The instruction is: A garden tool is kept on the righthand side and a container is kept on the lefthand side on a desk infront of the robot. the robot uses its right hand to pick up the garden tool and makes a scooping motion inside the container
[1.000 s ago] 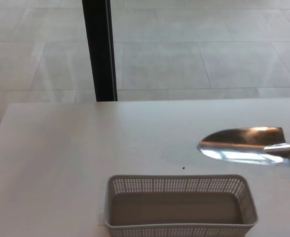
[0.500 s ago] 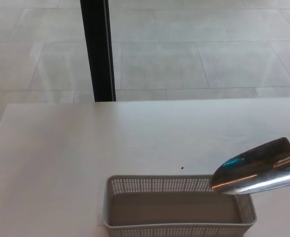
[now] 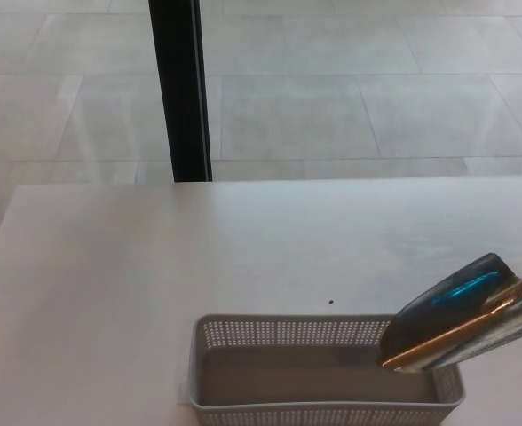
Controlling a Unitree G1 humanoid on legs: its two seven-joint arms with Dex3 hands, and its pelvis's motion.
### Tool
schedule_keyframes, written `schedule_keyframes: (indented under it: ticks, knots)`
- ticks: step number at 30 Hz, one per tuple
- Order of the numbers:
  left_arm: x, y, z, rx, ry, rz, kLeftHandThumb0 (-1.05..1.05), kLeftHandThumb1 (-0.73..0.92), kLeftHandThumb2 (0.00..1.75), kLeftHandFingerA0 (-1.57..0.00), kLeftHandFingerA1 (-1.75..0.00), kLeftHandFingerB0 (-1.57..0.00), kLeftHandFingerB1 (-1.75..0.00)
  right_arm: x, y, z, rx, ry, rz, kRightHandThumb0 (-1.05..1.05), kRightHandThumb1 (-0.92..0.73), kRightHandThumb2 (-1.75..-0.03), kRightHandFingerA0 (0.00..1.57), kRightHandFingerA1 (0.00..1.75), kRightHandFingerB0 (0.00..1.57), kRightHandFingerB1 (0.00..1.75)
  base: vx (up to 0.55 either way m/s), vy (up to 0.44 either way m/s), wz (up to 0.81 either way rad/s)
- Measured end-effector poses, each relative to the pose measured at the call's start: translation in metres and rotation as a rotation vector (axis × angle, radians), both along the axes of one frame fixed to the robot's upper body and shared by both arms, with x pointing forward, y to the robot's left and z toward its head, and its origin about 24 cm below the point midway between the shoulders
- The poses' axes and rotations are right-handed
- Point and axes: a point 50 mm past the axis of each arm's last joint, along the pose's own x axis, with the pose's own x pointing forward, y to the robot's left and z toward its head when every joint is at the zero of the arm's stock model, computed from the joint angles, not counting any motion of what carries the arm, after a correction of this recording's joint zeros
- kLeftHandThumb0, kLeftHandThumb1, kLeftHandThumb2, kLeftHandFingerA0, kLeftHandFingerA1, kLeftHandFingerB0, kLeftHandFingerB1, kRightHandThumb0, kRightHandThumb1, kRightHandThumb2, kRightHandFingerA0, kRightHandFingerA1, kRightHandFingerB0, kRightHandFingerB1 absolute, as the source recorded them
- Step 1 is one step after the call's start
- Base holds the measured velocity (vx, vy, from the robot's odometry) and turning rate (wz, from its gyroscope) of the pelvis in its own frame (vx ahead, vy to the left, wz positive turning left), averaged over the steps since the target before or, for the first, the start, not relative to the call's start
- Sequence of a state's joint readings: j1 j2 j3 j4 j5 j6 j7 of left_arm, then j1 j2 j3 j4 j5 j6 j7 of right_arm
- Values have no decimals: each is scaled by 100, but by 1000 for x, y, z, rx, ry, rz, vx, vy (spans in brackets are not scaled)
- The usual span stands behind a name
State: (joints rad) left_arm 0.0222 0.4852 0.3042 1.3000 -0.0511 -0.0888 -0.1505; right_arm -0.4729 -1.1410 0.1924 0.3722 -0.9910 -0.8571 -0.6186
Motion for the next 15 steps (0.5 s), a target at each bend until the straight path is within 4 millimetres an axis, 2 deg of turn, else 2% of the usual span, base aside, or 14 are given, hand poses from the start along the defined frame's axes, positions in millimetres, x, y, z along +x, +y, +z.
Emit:
schedule_keyframes:
  ticks: [1, 3, 4, 5, 7, 8, 9, 10, 11, 15]
  knots:
    - [0, 0, 0, 0, 0, 1, -49, 62, 59, -72, -73, -65, -50, 0, 2, -1, -8, 8, 0, -23, -57, -65, 88, 174, 87, 113, 0, 0, 0]
    - [0, 0, 0, -1, 0, 1, -50, 63, 59, -69, -67, -63, -48, 0, 5, -3, -22, 24, -2, -34, -60, -59, 85, 171, 92, 95, 0, 0, 0]
    - [1, 0, 0, -1, -1, 1, -50, 63, 59, -69, -67, -63, -48, 0, 6, -3, -30, 30, -3, -34, -60, -59, 85, 171, 92, 95, 0, 0, 0]
    - [1, 0, 0, -1, -1, 0, -50, 64, 59, -68, -65, -62, -47, 0, 7, -4, -43, 37, -8, -36, -58, -57, 90, 161, 96, 64, 0, 0, 0]
    - [2, -1, 0, -2, -2, -2, -50, 64, 59, -67, -64, -62, -47, 0, 10, -6, -63, 47, -14, -34, -62, -58, 91, 158, 95, 69, 0, 0, 0]
    - [2, -1, 0, -2, -3, -3, -51, 65, 59, -67, -64, -61, -48, 0, 10, -7, -74, 55, -20, -35, -49, -70, 99, 151, 94, 93, 0, 0, 0]
    - [3, -1, 0, -2, -3, -4, -51, 65, 59, -67, -64, -61, -48, 0, 11, -9, -86, 63, -27, -35, -49, -70, 99, 151, 94, 93, 0, 0, 0]
    - [3, -1, 0, -2, -3, -4, -51, 64, 59, -66, -66, -60, -48, 0, 12, -10, -95, 68, -32, -30, -43, -88, 116, 132, 87, 106, 0, 0, 0]
    - [3, -1, 0, -3, -4, -4, -51, 64, 59, -67, -68, -62, -49, 0, 13, -10, -103, 73, -38, -22, -56, -64, 85, 175, 76, 141, 0, 0, 0]
    - [3, -2, -1, -4, -4, -6, -49, 64, 59, -67, -65, -63, -48, 1, 14, -13, -139, 95, -72, -26, -57, -65, 84, 175, 73, 142, 0, 0, 0]
